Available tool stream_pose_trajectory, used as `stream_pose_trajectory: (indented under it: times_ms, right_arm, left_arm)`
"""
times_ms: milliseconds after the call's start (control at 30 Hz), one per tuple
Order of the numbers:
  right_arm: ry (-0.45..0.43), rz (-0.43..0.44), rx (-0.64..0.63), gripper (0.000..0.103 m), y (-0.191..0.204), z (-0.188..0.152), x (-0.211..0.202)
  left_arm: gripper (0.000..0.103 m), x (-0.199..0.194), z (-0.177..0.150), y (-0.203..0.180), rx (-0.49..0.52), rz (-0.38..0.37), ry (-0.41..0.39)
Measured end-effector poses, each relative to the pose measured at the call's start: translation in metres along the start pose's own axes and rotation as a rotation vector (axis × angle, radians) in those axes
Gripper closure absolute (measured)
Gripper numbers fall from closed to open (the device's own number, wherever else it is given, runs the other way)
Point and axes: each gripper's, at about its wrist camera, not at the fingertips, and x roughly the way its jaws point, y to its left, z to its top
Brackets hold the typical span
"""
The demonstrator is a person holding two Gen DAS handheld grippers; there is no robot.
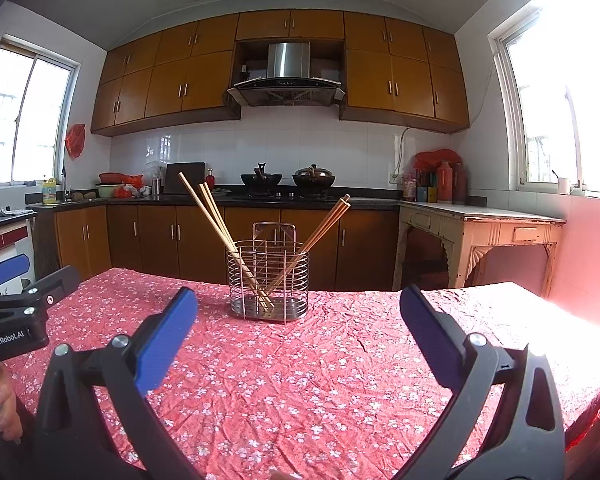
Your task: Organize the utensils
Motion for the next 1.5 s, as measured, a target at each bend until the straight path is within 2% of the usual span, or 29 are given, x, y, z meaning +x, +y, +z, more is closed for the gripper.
stream_pose_trajectory:
  times_ms: [1500]
  right_arm:
    - [0.007, -0.002, 0.007, 0.004, -0.0001, -0.0031, 0.0044]
  left_arm:
    - [0.002, -0.0002, -0.0017, -0.001, 0.004, 0.0, 0.004]
